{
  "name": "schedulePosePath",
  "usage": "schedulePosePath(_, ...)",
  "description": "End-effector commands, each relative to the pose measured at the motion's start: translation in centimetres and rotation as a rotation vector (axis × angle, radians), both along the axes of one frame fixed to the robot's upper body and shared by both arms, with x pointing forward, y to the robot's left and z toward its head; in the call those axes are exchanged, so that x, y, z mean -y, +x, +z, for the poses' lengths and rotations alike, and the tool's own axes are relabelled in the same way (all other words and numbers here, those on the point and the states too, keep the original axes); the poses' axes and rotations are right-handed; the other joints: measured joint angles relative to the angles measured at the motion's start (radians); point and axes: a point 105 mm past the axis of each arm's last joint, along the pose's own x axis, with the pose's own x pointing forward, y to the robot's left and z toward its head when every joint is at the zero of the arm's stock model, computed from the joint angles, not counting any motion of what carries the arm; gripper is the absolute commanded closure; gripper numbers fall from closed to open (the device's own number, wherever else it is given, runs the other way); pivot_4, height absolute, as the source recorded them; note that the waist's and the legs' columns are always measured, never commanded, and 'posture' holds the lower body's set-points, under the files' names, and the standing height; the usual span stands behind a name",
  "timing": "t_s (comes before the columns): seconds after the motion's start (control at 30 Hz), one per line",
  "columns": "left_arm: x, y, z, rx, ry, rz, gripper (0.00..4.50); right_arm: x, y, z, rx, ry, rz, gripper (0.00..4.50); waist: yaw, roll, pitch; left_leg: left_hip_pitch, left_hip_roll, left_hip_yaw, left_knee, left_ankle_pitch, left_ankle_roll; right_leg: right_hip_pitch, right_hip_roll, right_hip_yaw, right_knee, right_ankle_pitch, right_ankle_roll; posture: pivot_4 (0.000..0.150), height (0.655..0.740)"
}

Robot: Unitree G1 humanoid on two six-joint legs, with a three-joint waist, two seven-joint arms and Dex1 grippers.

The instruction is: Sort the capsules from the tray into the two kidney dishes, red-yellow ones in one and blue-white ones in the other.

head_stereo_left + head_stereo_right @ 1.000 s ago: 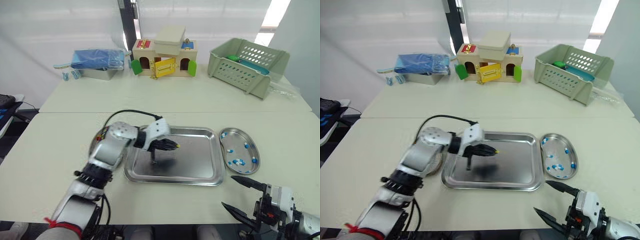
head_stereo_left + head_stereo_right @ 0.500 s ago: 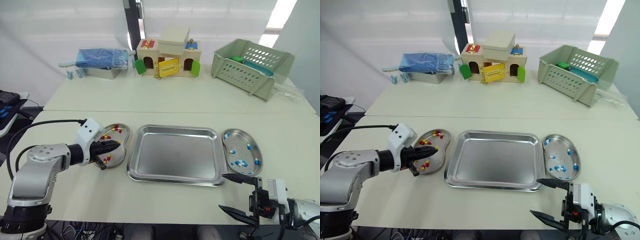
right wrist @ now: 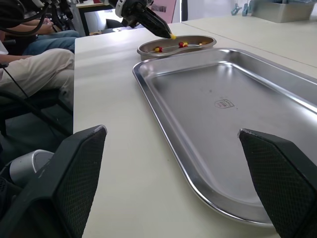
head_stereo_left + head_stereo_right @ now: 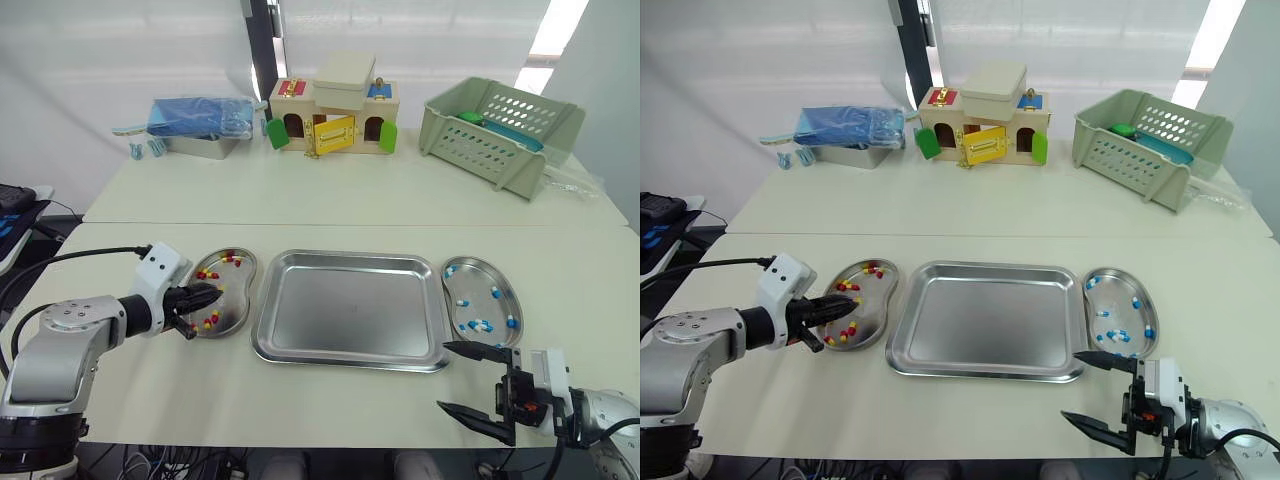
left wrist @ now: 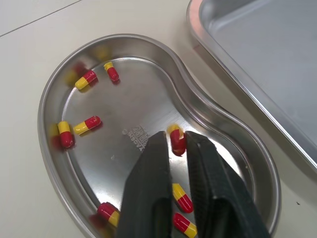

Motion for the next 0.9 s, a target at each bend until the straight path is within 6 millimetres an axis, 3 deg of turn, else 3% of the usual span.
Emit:
schedulePosePath(0.03, -0.2, 0.3, 0.7, 0.030, 0.028, -0.014, 2.65, 0.1, -0.1, 0.7, 0.035, 0.015, -0.008, 0.00, 0.000, 0.000, 0.000, 0.000, 0.000, 0.000, 0.000, 0.000, 0.000, 0.000, 0.000, 0.000, 0.000, 0.000, 0.000, 0.150, 0.7400)
schedulePosePath(0.33, 0.0, 0.6, 0.7, 0.039, 0.026, -0.025, 0.01, 0.3, -0.2, 0.6, 0.036, 0.011, -0.016, 0.00, 0.000, 0.000, 0.000, 0.000, 0.000, 0.000, 0.000, 0.000, 0.000, 0.000, 0.000, 0.000, 0.000, 0.000, 0.000, 0.150, 0.7400)
schedulePosePath(0.5, -0.2, 0.5, 2.0, 0.091, -0.001, -0.025, 0.01, 1.0, 0.0, 1.2, 0.028, 0.010, -0.053, 0.00, 0.000, 0.000, 0.000, 0.000, 0.000, 0.000, 0.000, 0.000, 0.000, 0.000, 0.000, 0.000, 0.000, 0.000, 0.000, 0.150, 0.7400)
schedulePosePath(0.6, -1.7, 0.2, 3.4, 0.143, 0.018, 0.027, 0.01, 2.6, 0.8, 2.5, 0.017, 0.012, -0.126, 0.00, -0.001, 0.000, 0.000, 0.000, 0.000, 0.000, 0.000, 0.000, 0.000, 0.000, 0.000, 0.000, 0.000, 0.000, 0.000, 0.150, 0.7400)
schedulePosePath(0.7, -3.5, -0.8, 4.7, 0.174, -0.006, 0.088, 0.01, 4.7, 1.7, 3.8, 0.010, -0.007, -0.211, 0.00, -0.003, 0.000, 0.000, 0.000, 0.000, 0.000, -0.001, 0.000, 0.000, -0.001, 0.000, 0.001, 0.000, 0.000, 0.000, 0.150, 0.7400)
schedulePosePath(0.77, -5.7, -1.9, 5.3, 0.193, 0.014, 0.145, 0.01, 7.1, 2.1, 3.8, -0.092, -0.121, -0.271, 0.00, -0.004, 0.001, 0.000, 0.000, 0.000, 0.001, -0.001, 0.000, 0.000, -0.001, 0.000, 0.001, 0.000, 0.000, 0.000, 0.150, 0.7400)
schedulePosePath(0.9, -10.4, -4.1, 5.3, 0.163, 0.083, 0.271, 0.01, 12.0, 3.7, 5.1, -0.146, -0.190, -0.451, 0.00, -0.002, -0.001, 0.000, 0.000, 0.000, 0.002, -0.001, 0.000, 0.000, -0.001, 0.000, 0.002, 0.000, 0.000, 0.000, 0.150, 0.7400)
